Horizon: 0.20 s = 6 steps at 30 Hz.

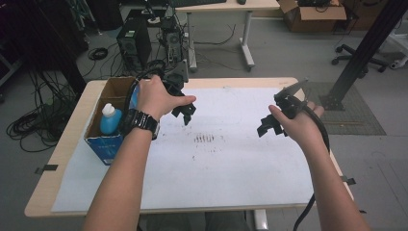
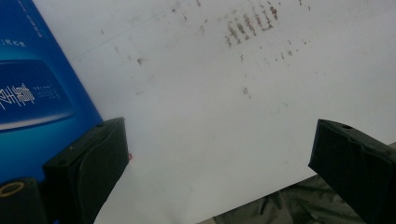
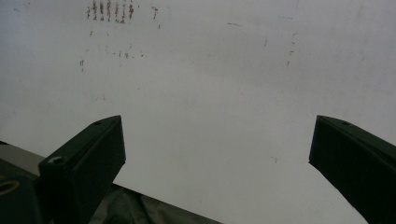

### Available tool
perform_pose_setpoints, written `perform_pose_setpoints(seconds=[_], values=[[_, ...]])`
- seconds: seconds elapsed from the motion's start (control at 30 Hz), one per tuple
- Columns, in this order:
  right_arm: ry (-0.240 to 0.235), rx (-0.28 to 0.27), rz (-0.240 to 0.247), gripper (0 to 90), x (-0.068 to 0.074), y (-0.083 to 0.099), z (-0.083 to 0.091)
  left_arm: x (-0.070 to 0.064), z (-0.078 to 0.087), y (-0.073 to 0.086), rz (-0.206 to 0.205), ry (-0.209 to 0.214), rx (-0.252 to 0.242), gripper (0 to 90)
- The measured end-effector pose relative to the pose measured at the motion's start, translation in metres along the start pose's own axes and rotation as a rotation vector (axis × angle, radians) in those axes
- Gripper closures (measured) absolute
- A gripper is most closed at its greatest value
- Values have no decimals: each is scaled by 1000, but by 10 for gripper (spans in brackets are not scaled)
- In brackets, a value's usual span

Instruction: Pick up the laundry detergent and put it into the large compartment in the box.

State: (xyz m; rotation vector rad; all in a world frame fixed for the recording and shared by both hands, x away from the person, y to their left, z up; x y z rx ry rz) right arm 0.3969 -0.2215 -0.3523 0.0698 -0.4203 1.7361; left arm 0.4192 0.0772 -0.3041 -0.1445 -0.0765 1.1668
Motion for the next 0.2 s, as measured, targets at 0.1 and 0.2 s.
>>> perform_pose_setpoints(seconds=[0.1,0.2], values=[[-1,-1,9,36,0,0,0,0,1,0,0,1,-5,48],[-2,-1,2,36,0,1,0,1,1,0,0,0,-6,48]])
Point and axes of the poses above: each handheld gripper's, and its own axes: z roughly backward along the jaws, y roughly out of its underside, x roughly to its left, the point moved 7 cm from there along -z, roughly forward along the jaws, and after that the axes turned 4 degrees about -x, right-handed, at the moved point
